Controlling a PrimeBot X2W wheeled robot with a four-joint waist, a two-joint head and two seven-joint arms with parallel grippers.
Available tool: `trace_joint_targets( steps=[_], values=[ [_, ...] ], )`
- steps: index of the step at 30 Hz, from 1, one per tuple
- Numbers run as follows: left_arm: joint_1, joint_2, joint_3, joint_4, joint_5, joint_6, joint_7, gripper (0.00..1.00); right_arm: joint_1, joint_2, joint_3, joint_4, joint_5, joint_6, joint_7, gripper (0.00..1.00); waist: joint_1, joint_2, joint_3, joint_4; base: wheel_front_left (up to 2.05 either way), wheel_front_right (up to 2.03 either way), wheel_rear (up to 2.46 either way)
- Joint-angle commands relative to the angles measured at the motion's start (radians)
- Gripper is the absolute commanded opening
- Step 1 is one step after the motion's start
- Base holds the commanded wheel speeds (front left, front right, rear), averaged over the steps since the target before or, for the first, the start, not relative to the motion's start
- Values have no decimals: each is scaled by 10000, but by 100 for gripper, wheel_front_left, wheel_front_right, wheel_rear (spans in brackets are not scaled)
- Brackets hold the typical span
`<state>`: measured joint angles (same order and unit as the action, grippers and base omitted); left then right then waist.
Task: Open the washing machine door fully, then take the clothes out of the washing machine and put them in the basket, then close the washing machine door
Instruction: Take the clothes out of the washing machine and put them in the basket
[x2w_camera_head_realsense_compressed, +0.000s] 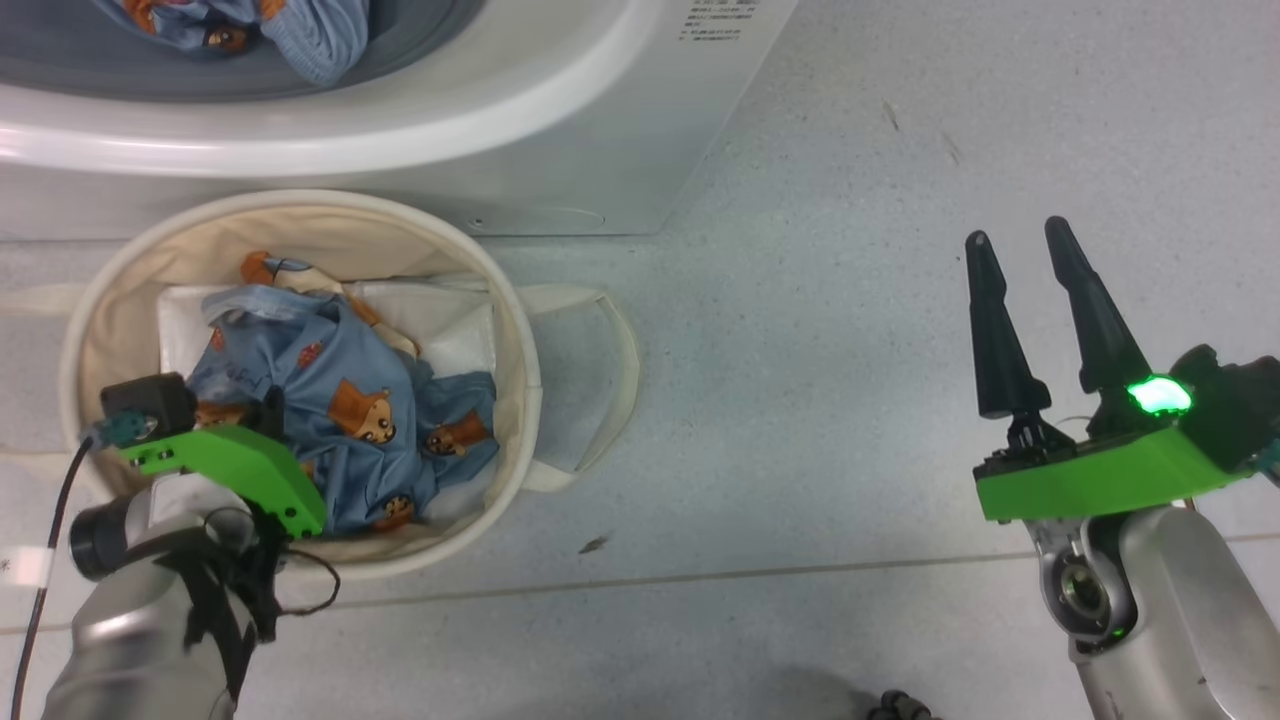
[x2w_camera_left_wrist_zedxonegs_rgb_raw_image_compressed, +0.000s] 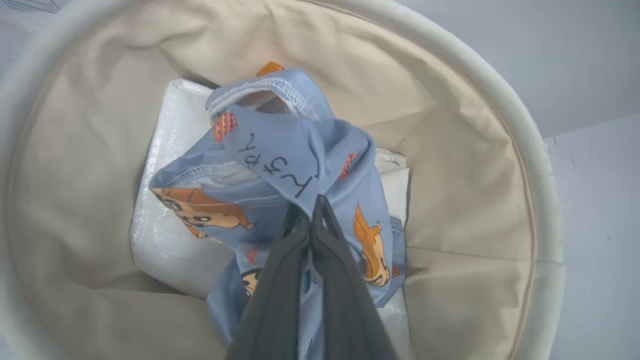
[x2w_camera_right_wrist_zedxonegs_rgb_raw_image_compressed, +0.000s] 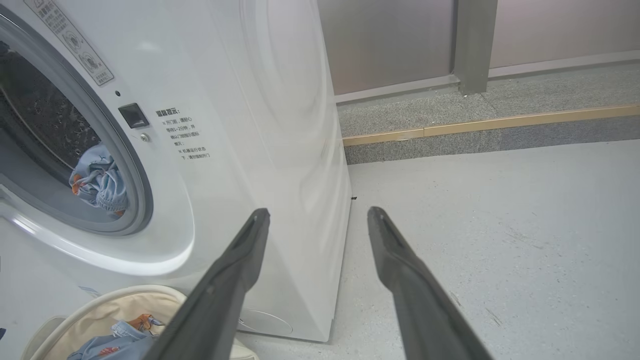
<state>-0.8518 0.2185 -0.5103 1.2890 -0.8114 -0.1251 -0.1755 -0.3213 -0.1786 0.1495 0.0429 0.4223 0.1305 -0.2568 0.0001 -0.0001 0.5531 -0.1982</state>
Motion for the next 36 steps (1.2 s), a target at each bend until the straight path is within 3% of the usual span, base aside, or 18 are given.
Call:
trace_joint_targets(
  steps=[1, 17, 20, 23, 27, 36],
  values=[
    [-10, 291, 288, -94, -254, -54, -190, 100, -5, -12, 127, -313, -106, 2, -49, 100, -1, 1, -95, 18, 0, 0, 0],
    [1099, 710, -142, -555, 85, -55, -851, 100, 149, 75, 628, 602, 170, 2, -49, 100, -1, 1, -2490, 319, 0, 0, 0],
    [1429, 1019, 351, -1546, 429, 80, -857, 100, 317, 76, 693, 777, 258, 2, -49, 100, -1, 1, -3022, 427, 0, 0, 0],
    [2104, 1264, 1110, -2727, 1002, 486, -859, 100, 557, 132, 755, 991, 339, 2, -49, 100, -1, 1, -3651, 506, 0, 0, 0],
    [3404, 1260, 2329, -4117, 1641, 742, -860, 100, 949, 251, 903, 1253, 485, 2, -49, 100, -1, 1, -4467, 575, 0, 0, 0],
    [5183, 1086, 4024, -6491, 2603, 477, -861, 100, 1395, 286, 1006, 1389, 594, 2, -49, 100, -1, 1, -5198, 736, 0, 0, 0]
  ],
)
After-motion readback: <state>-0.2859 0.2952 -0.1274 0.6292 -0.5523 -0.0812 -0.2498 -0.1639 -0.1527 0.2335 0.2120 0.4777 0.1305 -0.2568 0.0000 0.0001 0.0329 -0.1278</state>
